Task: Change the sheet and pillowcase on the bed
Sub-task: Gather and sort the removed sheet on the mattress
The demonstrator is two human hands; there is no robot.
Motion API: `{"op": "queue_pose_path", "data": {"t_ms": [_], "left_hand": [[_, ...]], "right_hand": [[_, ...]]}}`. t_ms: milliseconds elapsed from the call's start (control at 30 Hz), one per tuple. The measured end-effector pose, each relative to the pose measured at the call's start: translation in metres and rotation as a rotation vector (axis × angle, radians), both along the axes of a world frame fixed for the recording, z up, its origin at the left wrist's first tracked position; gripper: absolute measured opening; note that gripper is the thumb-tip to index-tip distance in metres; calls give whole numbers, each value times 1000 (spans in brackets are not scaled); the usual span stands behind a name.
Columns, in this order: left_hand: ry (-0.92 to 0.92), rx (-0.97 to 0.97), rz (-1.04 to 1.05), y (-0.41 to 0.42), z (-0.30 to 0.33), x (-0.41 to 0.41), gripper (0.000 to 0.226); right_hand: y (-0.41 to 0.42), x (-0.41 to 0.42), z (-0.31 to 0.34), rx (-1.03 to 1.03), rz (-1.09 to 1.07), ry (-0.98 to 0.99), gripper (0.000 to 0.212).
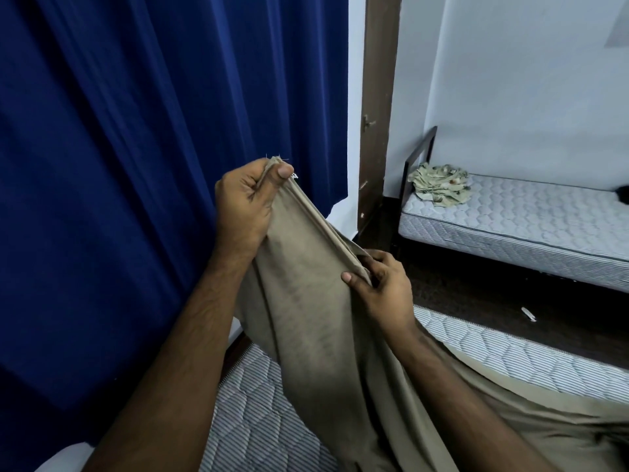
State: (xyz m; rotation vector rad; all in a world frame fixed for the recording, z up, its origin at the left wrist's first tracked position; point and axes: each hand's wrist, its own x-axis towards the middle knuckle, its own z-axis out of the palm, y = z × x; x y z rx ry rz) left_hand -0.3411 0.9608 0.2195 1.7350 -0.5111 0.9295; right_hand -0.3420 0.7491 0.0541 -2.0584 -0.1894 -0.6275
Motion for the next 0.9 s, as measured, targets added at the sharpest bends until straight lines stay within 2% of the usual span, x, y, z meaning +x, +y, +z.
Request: {"op": "queue_pose_path", "data": {"t_ms": [67, 100, 233, 367, 500, 567, 633, 733, 833, 900], "left_hand": [[10, -5, 1, 0, -1, 1, 33], [17, -5, 3, 0, -2, 2, 34], [24, -6, 9, 1, -4, 3, 34], [29, 4, 43, 2, -6, 5, 33], [33, 50, 138, 7, -12, 11, 57], [18, 76, 161, 9, -13, 12, 60], [9, 123, 177, 11, -13, 15, 59], [36, 169, 220, 16, -12, 24, 56], [89, 124, 251, 21, -15, 37, 58], [132, 93, 246, 22, -18, 43, 61]], "right_hand": [[0, -4, -4, -29, -63, -63, 22], [0, -6, -5, -26, -66, -78, 20], [-3, -8, -10, 49, 113, 16, 48], [-4, -9, -16, 132, 193, 108, 46], [-6, -8, -11, 221, 159, 63, 34], [-10, -6, -5, 270, 167, 42, 30], [-14, -7, 3, 273, 198, 64, 35], [-15, -11, 16, 245, 308, 125, 52], [-14, -26, 35, 284, 463, 144, 36], [-14, -33, 45, 258, 540, 155, 34]]}}
